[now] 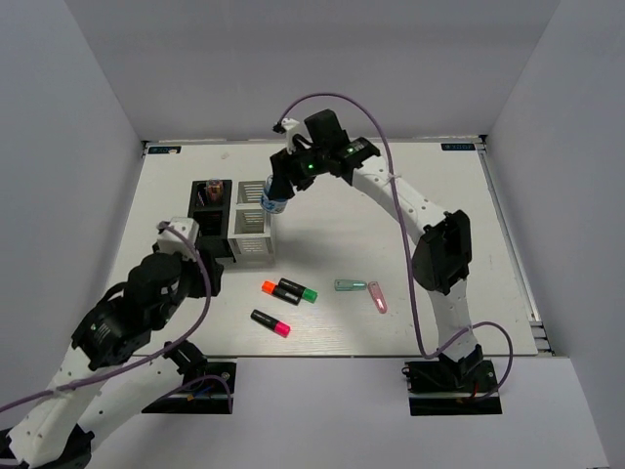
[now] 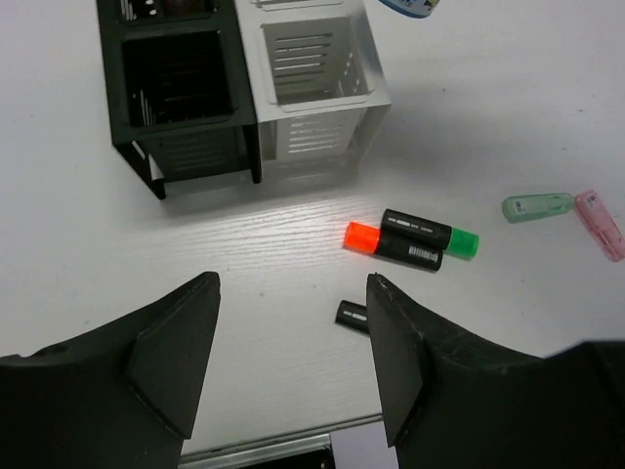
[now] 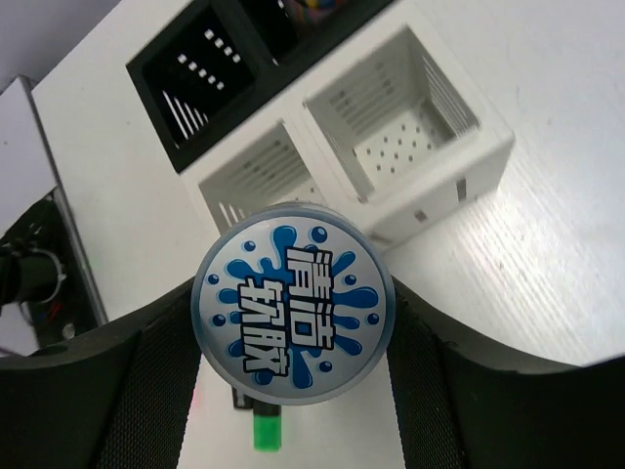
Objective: Sort the stationery into containers
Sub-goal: Place the stationery into the container
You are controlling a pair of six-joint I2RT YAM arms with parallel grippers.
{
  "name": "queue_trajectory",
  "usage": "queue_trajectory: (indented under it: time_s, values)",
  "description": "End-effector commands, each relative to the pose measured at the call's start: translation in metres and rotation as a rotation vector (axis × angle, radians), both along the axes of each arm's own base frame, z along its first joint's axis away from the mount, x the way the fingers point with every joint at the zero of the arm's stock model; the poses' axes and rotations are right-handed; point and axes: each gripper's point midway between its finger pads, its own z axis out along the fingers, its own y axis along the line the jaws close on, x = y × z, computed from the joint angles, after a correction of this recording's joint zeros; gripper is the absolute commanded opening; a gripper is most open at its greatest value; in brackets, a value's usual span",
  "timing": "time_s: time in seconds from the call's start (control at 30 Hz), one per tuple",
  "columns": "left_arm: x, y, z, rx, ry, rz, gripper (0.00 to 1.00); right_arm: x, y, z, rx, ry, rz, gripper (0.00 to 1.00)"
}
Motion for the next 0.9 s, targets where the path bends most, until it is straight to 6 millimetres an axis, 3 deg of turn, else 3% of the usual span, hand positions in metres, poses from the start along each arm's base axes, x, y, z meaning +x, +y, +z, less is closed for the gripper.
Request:
queue_trajectory:
  time_s: [0.0, 0.13, 0.27, 0.4, 0.47, 0.63, 0.87]
  values:
    - [-0.013, 0.023, -0.014, 0.013, 0.044, 0.087, 0.72, 0.028, 0.028, 0.049, 0.109, -0.255, -0.034, 0.00]
    - [-0.019, 0.026, -0.027, 0.017, 0.083, 0.101, 0.73, 0.027, 0.056, 0.034, 0.091, -0.344, 0.002, 0.00]
    - [-0.021, 0.024, -0.034, -0.008, 0.093, 0.105, 0.73, 0.031, 0.070, 0.019, 0.084, -0.401, 0.007, 0.00]
    - [-0.021, 0.025, -0.039, -0.008, 0.097, 0.113, 0.74, 0.046, 0.077, 0.012, 0.073, -0.472, -0.037, 0.00]
    - [-0.023, 0.026, -0.039, -0.015, 0.096, 0.113, 0.74, 0.056, 0.080, 0.019, 0.089, -0.502, -0.074, 0.00]
    - [-0.025, 0.027, -0.038, -0.025, 0.095, 0.116, 0.74, 0.059, 0.085, 0.023, 0.109, -0.507, -0.081, 0.00]
    - [-0.026, 0.027, -0.044, -0.023, 0.109, 0.119, 0.74, 0.064, 0.090, 0.013, 0.108, -0.512, -0.095, 0.00]
